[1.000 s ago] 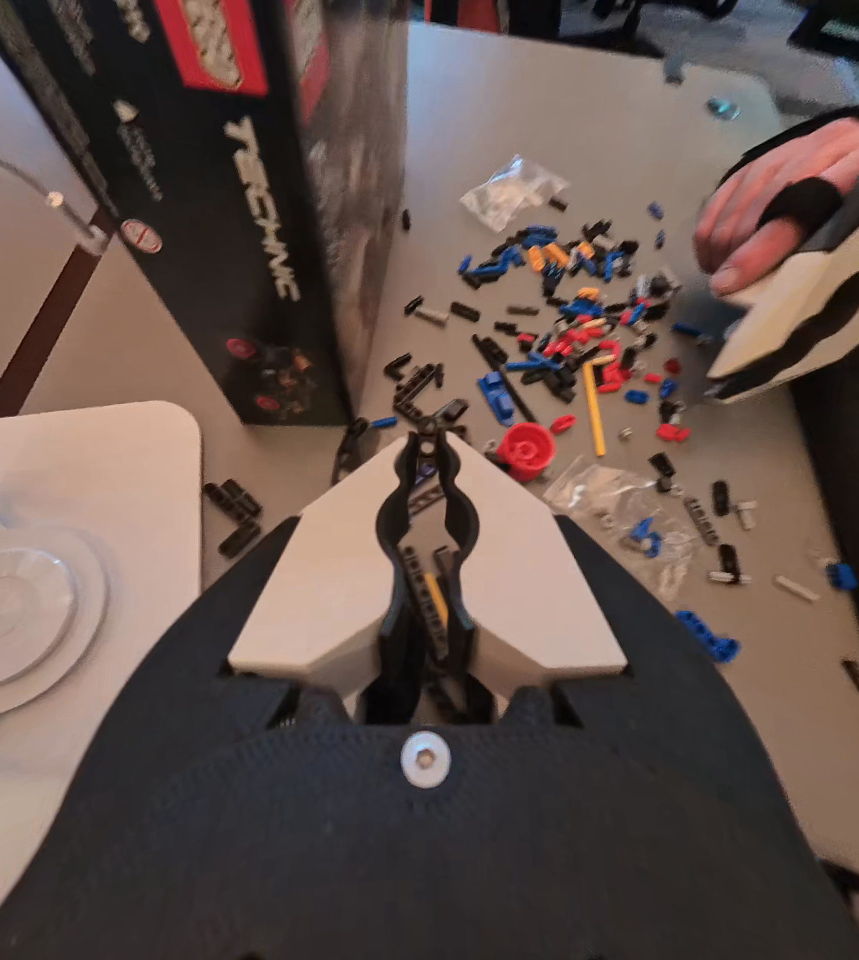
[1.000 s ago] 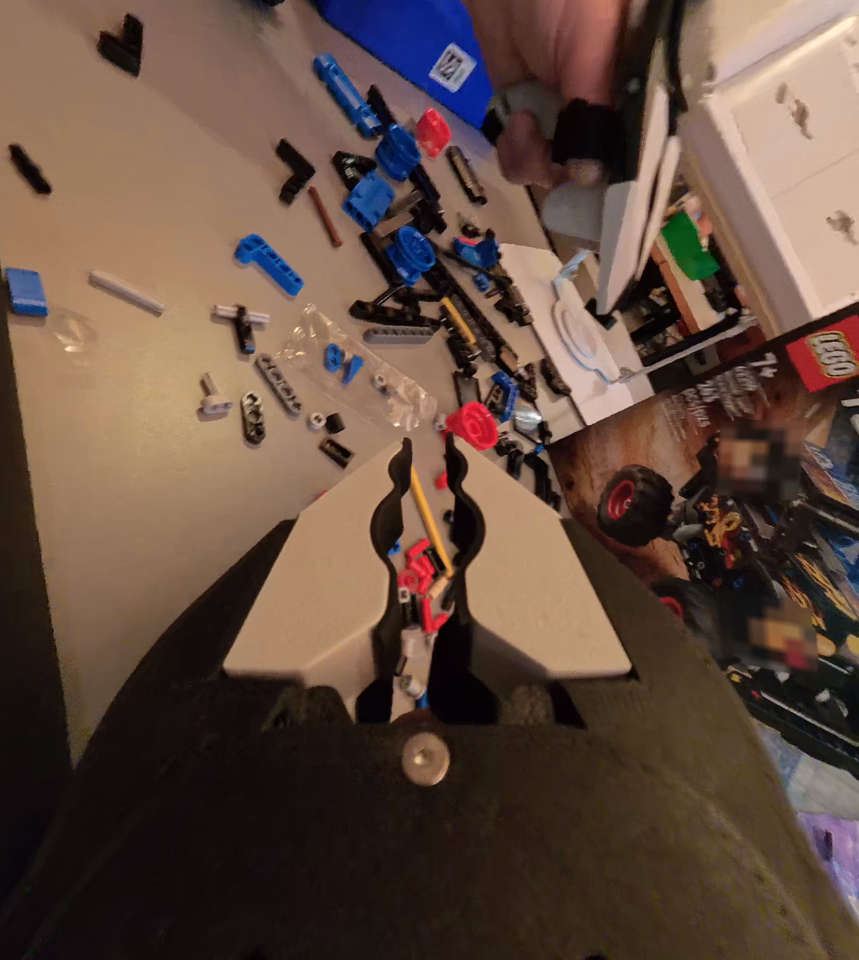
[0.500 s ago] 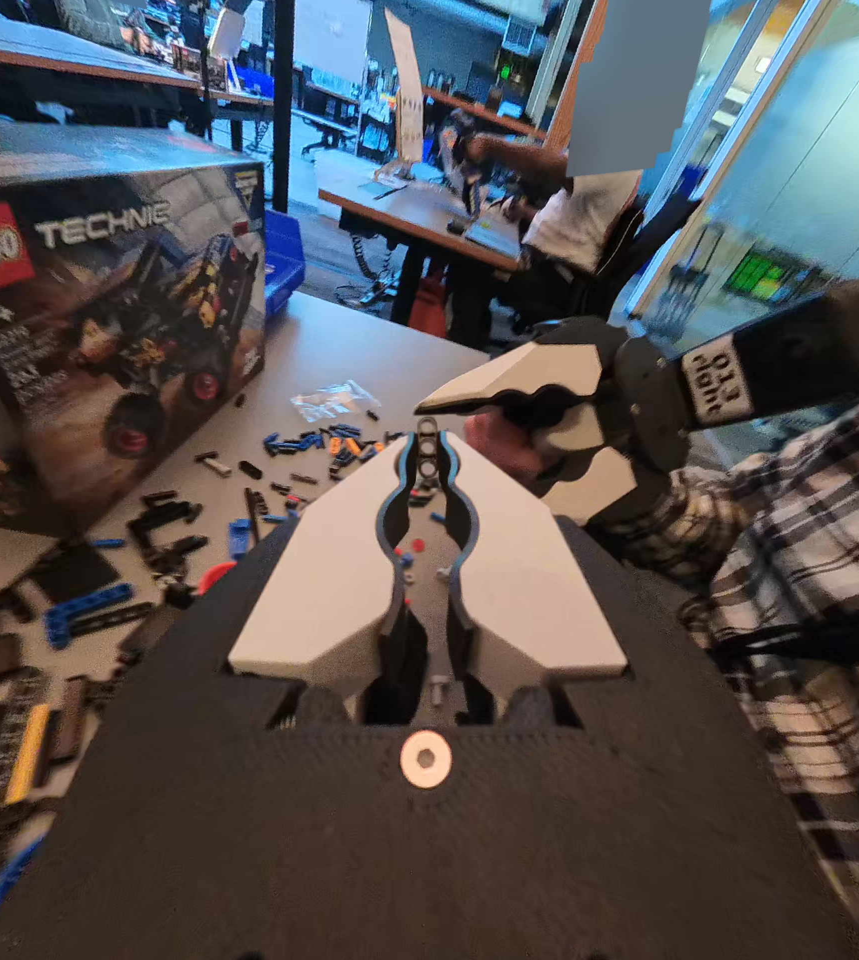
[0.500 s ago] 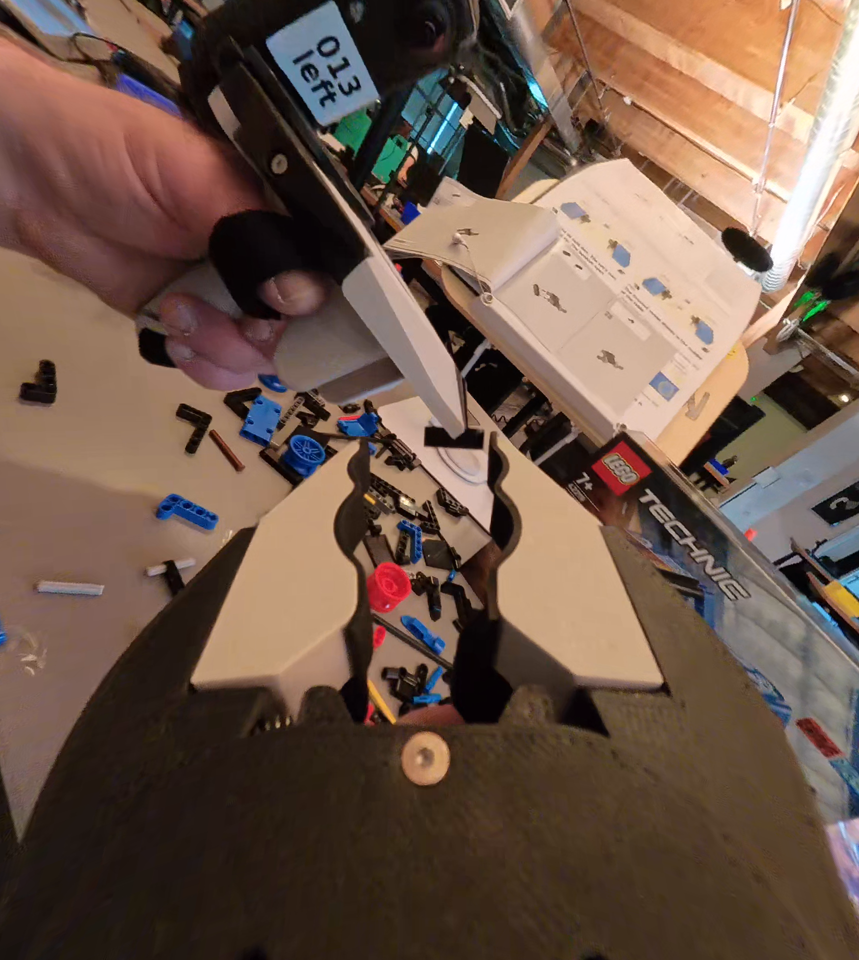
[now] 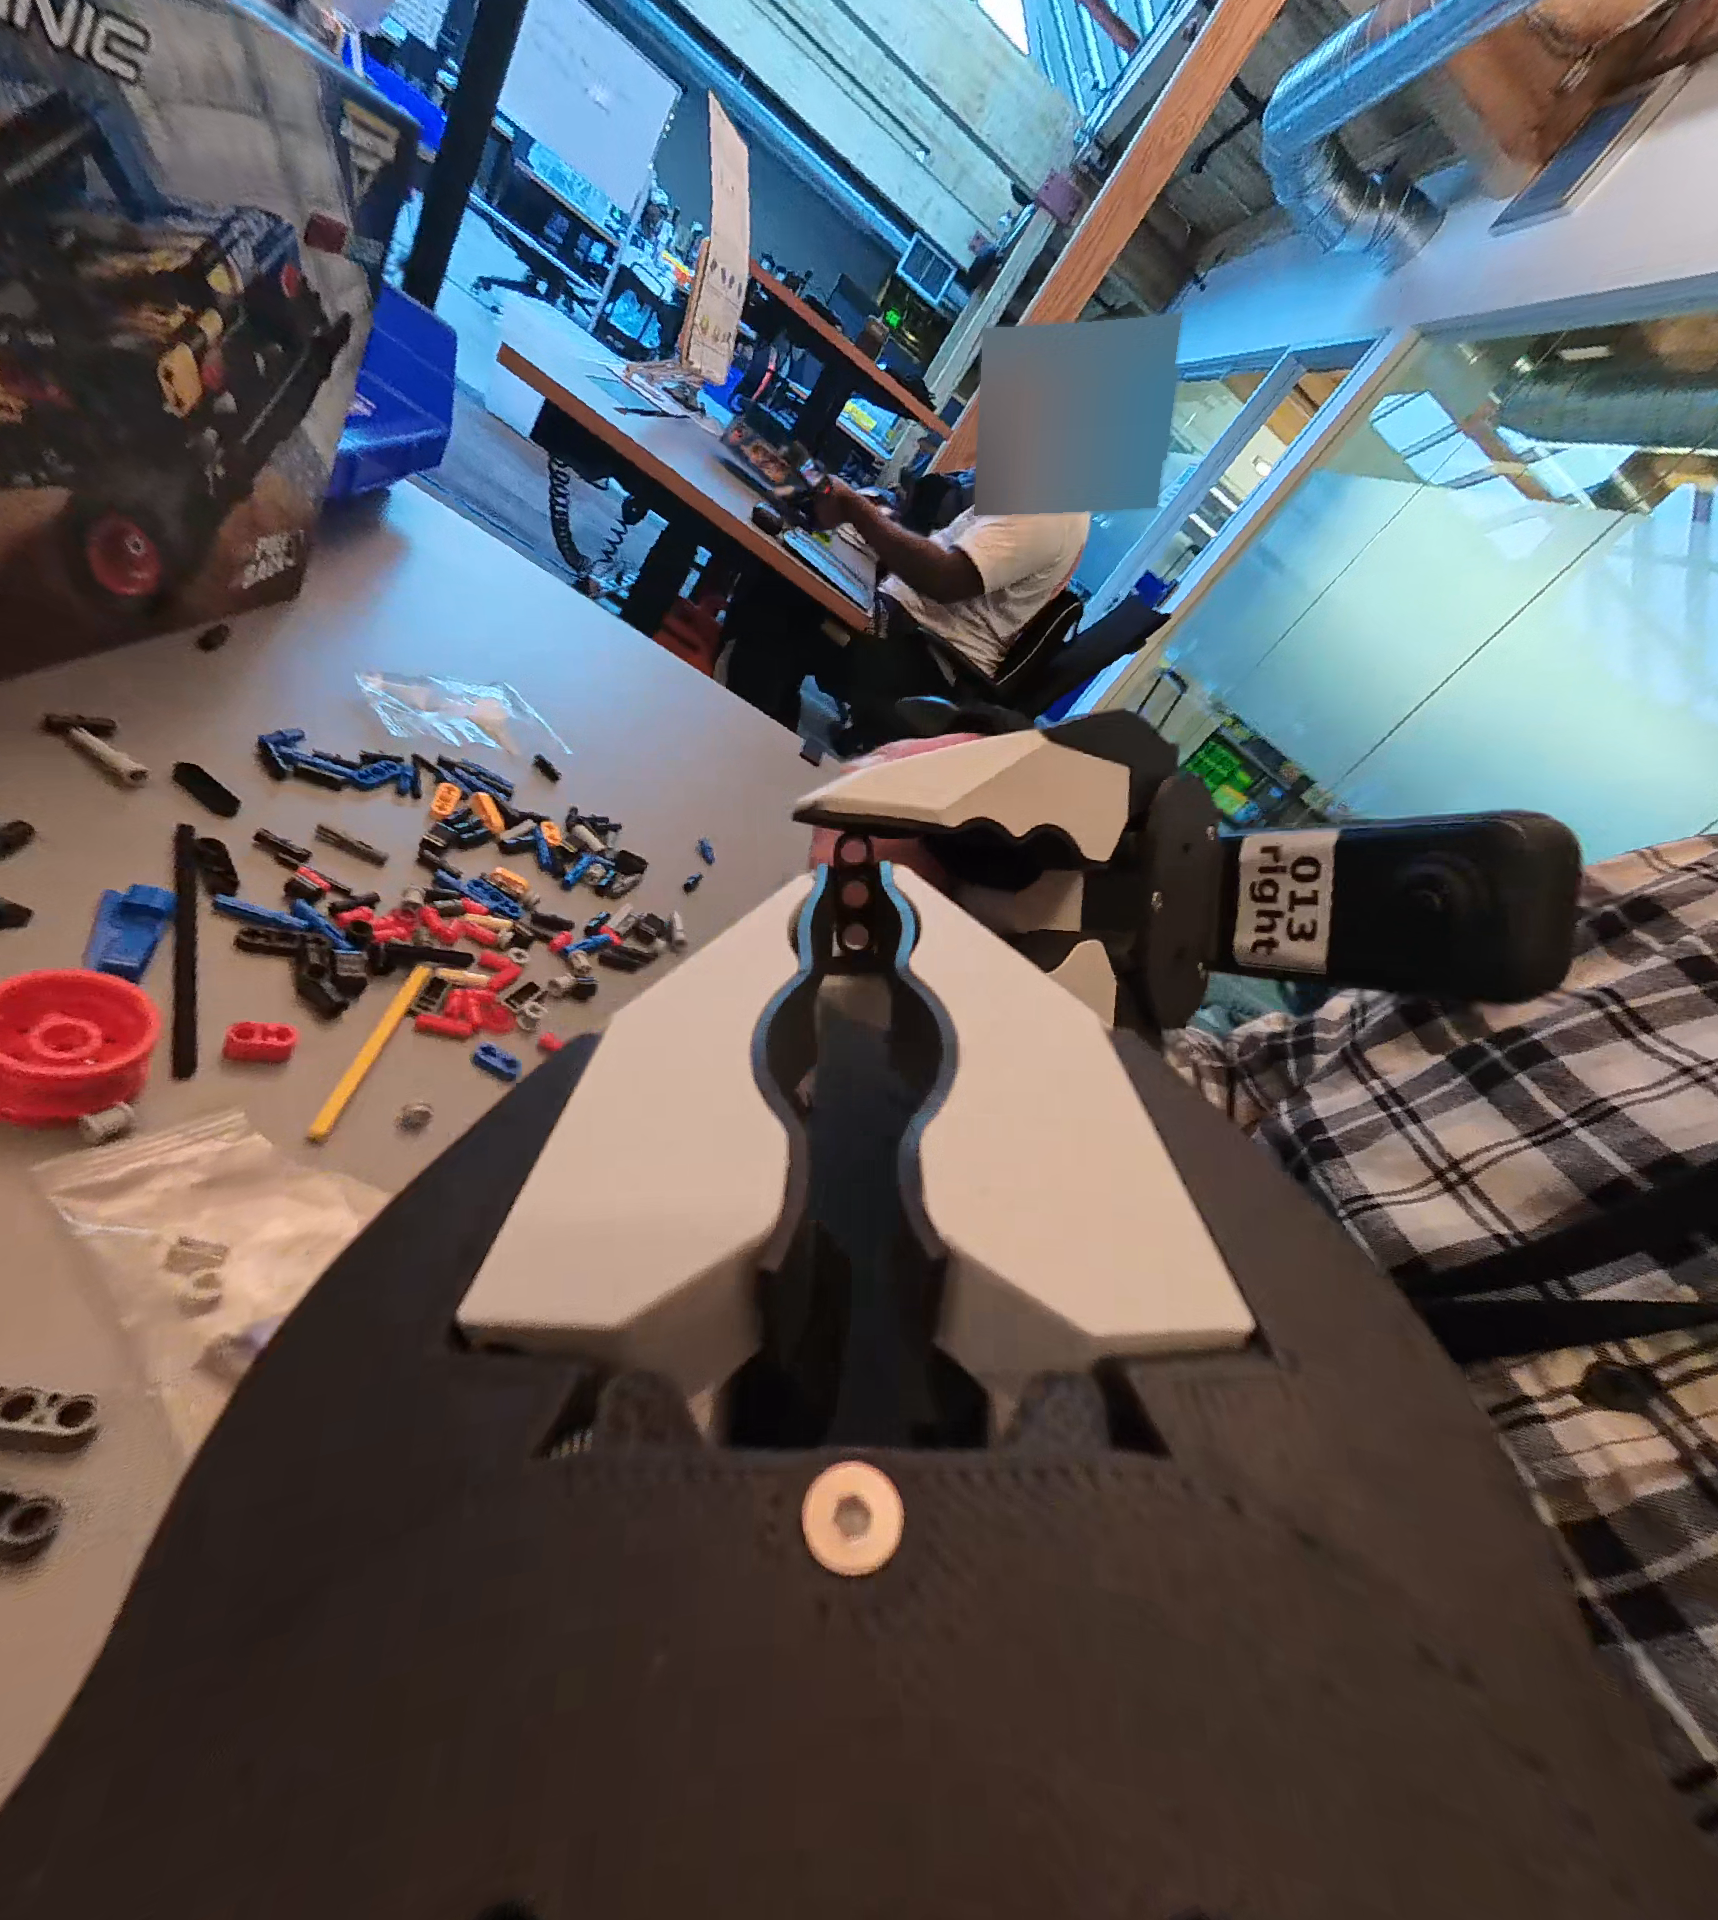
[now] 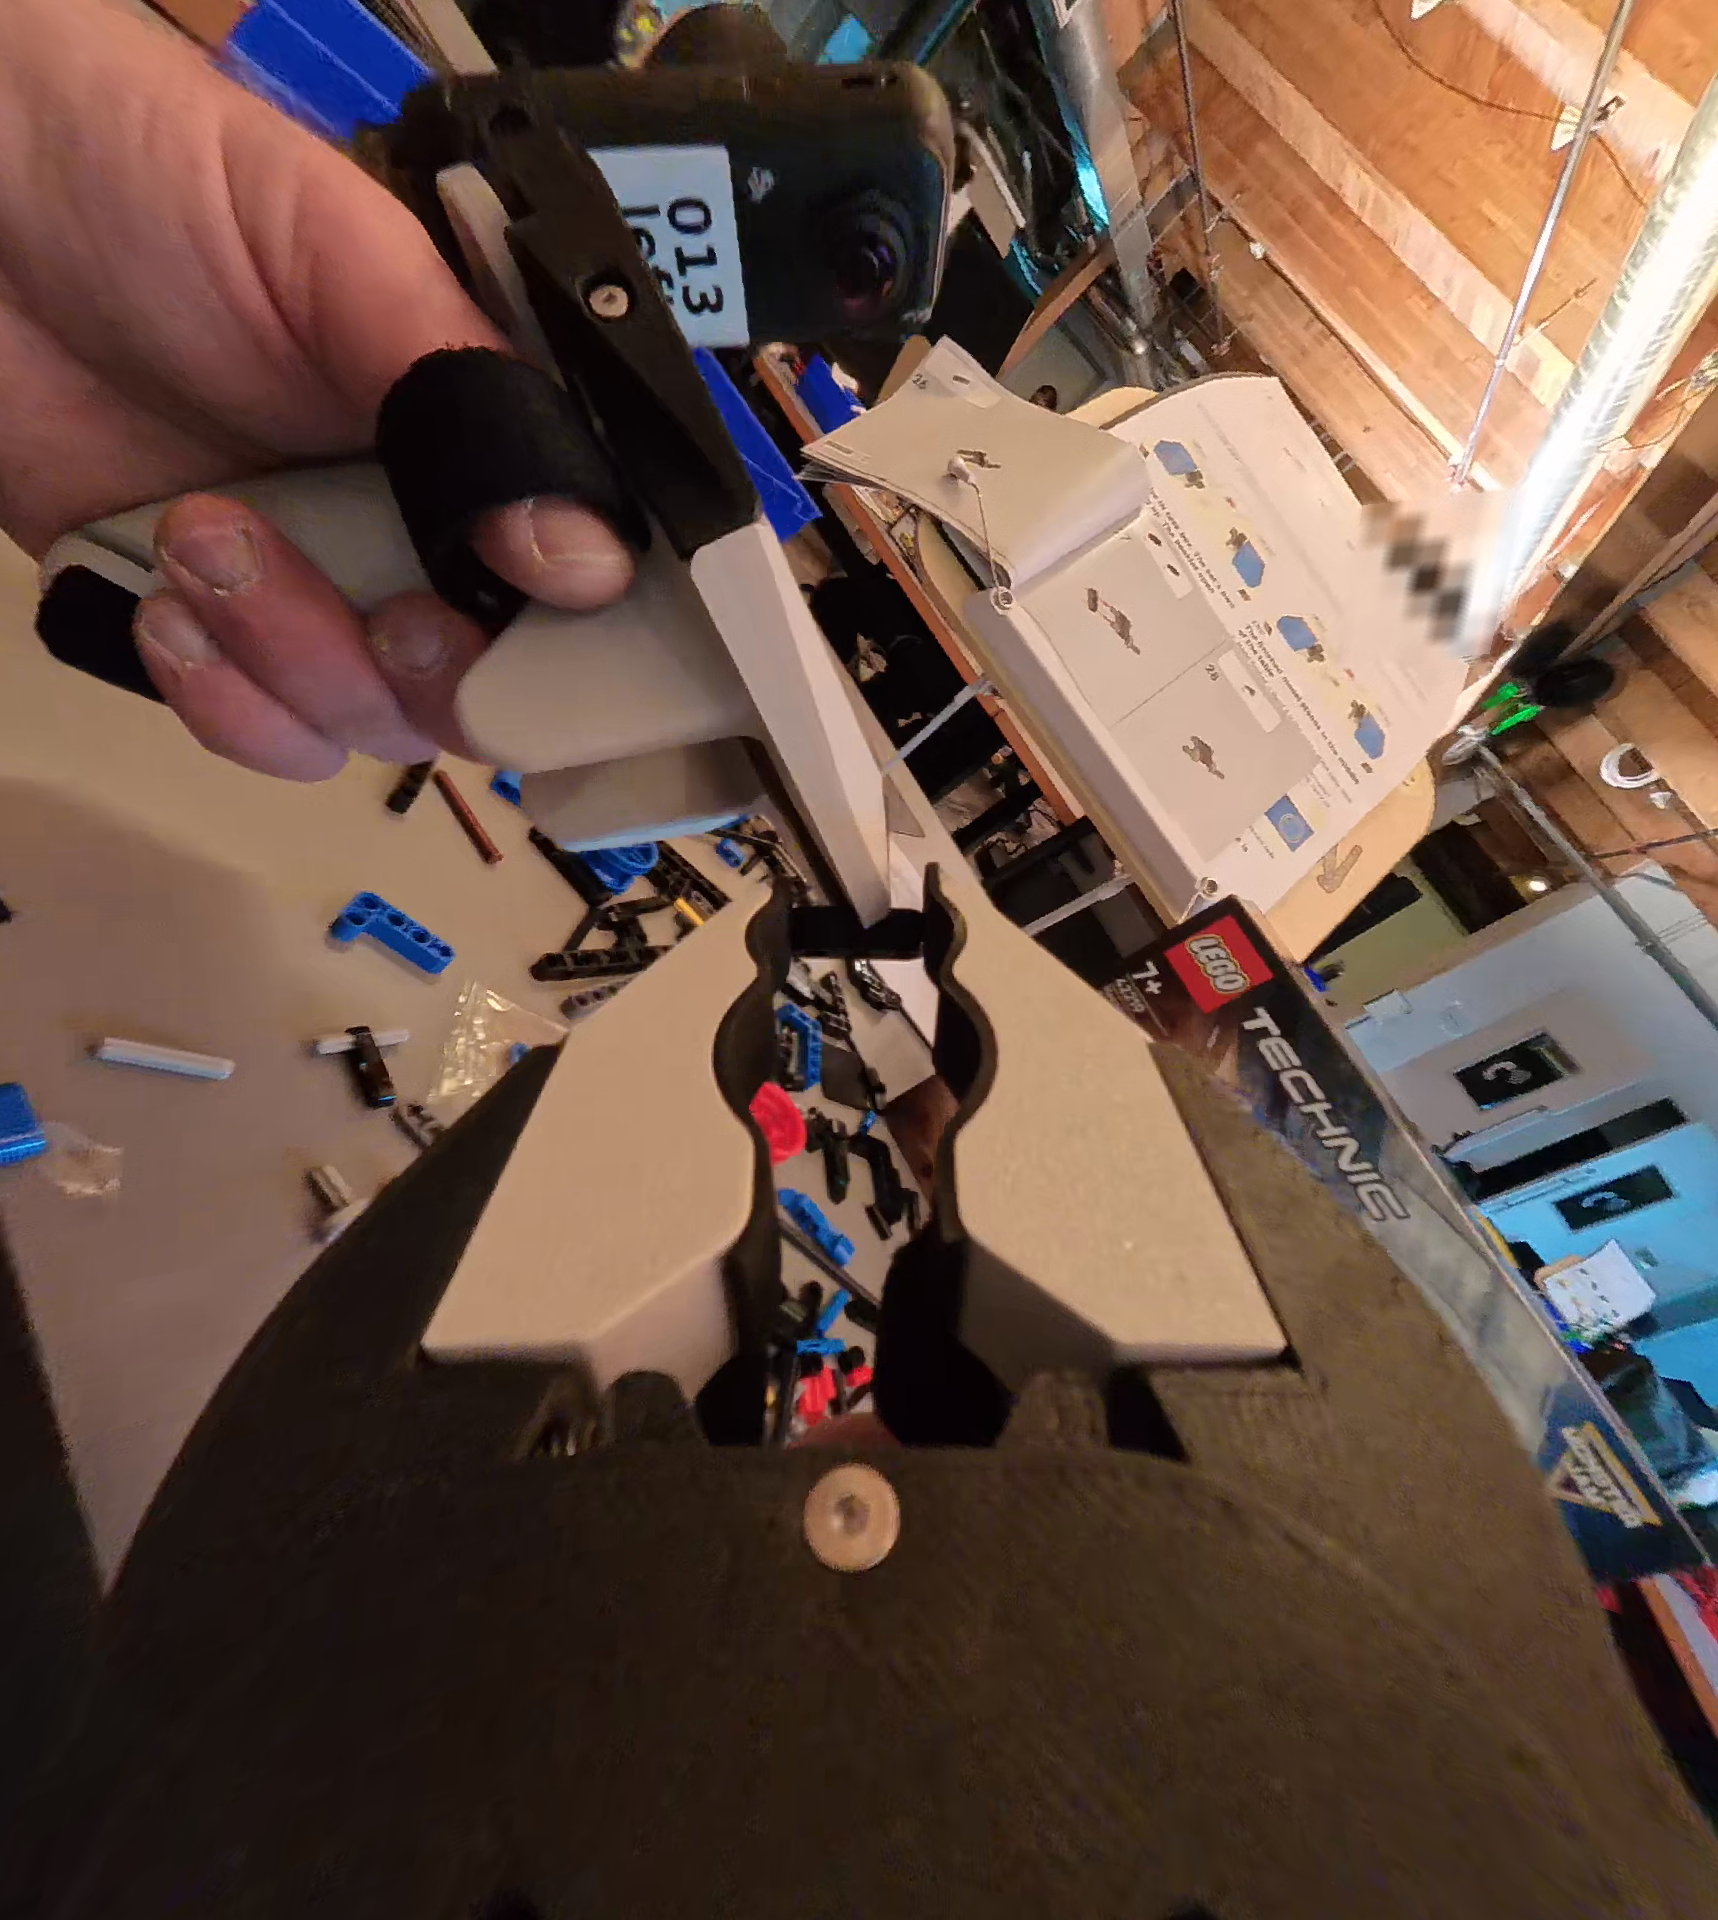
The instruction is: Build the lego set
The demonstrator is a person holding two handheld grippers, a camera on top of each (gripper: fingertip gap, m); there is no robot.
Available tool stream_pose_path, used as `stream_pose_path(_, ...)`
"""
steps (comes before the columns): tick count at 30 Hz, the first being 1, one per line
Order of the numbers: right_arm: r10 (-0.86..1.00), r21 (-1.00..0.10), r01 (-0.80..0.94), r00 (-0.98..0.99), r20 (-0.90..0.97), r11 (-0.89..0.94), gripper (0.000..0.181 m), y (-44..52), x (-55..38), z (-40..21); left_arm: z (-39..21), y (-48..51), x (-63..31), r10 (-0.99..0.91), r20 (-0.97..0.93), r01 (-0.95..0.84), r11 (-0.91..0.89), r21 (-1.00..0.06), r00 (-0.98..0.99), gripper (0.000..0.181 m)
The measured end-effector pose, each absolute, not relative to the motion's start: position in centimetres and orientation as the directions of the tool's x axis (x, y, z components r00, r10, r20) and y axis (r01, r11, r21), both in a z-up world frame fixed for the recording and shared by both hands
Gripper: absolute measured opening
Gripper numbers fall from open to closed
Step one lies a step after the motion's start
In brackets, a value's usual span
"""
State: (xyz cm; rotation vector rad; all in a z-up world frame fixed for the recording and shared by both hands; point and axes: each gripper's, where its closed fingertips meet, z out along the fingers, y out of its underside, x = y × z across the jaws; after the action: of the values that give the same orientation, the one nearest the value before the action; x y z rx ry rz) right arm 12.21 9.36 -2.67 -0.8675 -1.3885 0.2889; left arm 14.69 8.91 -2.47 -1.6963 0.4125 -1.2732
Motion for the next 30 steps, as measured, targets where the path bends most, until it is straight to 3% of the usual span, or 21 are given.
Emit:
stream_pose_path(4,0.673,-0.683,0.313,0.160,0.723,0.660,0.024,8.3,12.6,-3.4,-3.2,8.0,15.2,-0.732,0.569,0.228,-0.522,-0.822,0.375,0.006)
stream_pose_path(10,0.732,-0.712,0.364,0.109,0.673,0.600,0.024,8.0,13.6,-4.6,-3.8,7.9,13.6,-0.720,0.534,0.199,-0.501,-0.842,0.443,0.025)
stream_pose_path(14,0.815,-0.694,0.524,-0.001,0.579,0.493,0.025,8.6,15.6,-8.8,-5.9,7.8,9.3,-0.712,0.274,-0.064,-0.408,-0.911,0.647,0.023)
stream_pose_path(19,0.905,-0.690,0.617,-0.090,0.415,0.377,0.024,8.1,17.4,-12.9,-10.2,5.8,6.9,-0.761,0.028,-0.444,-0.407,-0.799,0.648,0.020)
stream_pose_path(30,0.978,-0.676,0.708,-0.118,0.173,0.205,0.024,7.9,17.4,-16.2,-16.1,6.3,8.4,-0.878,-0.198,-0.763,-0.243,-0.599,0.435,0.020)
